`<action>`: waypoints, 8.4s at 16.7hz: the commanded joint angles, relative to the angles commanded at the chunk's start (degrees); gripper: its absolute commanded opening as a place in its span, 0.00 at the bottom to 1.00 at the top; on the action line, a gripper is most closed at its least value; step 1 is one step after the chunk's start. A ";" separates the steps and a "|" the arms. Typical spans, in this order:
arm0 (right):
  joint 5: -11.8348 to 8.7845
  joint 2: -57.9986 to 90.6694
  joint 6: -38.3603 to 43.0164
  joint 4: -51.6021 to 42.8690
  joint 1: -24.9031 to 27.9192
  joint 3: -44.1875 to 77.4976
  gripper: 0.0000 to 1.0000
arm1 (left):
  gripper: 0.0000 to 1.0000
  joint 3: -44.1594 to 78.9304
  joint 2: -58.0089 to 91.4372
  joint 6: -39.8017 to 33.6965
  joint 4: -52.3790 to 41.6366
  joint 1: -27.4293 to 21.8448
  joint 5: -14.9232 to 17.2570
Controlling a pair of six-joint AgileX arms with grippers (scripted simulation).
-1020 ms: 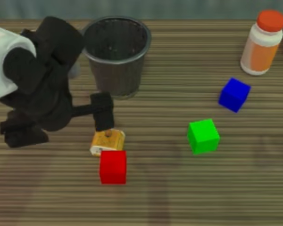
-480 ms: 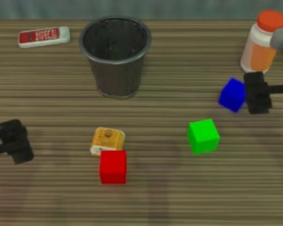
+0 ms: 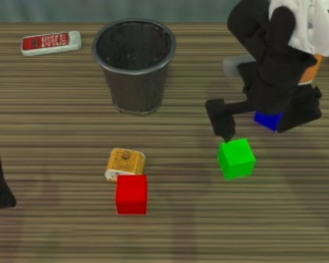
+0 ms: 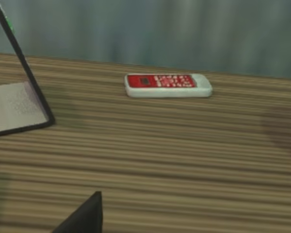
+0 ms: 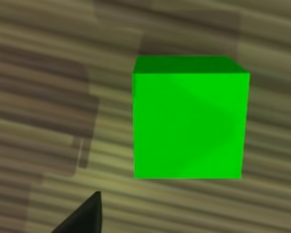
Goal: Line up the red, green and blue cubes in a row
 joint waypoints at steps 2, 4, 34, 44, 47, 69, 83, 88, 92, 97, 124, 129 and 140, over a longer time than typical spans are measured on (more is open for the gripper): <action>0.09 4.79 0.71 -2.51 1.24 4.18 1.00 | 1.00 -2.15 -4.28 3.06 3.34 1.11 0.26; 0.16 7.20 1.10 -3.85 1.92 6.55 1.00 | 1.00 -3.16 -6.83 4.77 5.18 1.62 0.40; 0.22 12.94 1.32 11.71 2.13 -3.43 0.17 | 1.00 -3.35 -7.30 5.08 5.51 1.70 0.42; 0.22 12.94 1.32 11.71 2.13 -3.43 0.00 | 1.00 -3.35 -7.30 5.08 5.51 1.70 0.42; 0.28 12.45 1.35 10.64 2.07 -2.54 0.00 | 1.00 -3.35 -7.30 5.08 5.51 1.70 0.42; 0.22 7.08 27.09 -5.48 15.74 7.49 0.00 | 1.00 -3.35 -7.30 5.08 5.51 1.70 0.42; 0.24 9.23 31.53 5.15 18.39 0.03 0.00 | 1.00 -3.35 -7.30 5.08 5.51 1.70 0.42; 0.26 10.32 31.56 8.28 18.58 -2.43 0.00 | 1.00 -3.35 -7.30 5.08 5.51 1.70 0.42; 0.26 10.32 31.56 8.28 18.58 -2.43 0.23 | 1.00 -3.35 -7.30 5.08 5.51 1.70 0.42; 0.26 10.32 31.56 8.28 18.58 -2.43 0.60 | 1.00 -3.35 -7.30 5.08 5.51 1.70 0.42; 0.23 6.46 31.44 -5.73 18.67 7.56 1.00 | 1.00 -3.35 -7.30 5.08 5.51 1.70 0.42; 0.27 8.71 25.24 -6.92 16.36 10.92 1.00 | 1.00 -3.35 -7.30 5.08 5.51 1.70 0.42; 0.38 22.52 -27.46 -14.91 -2.51 30.09 1.00 | 1.00 -3.35 -7.30 5.08 5.51 1.70 0.42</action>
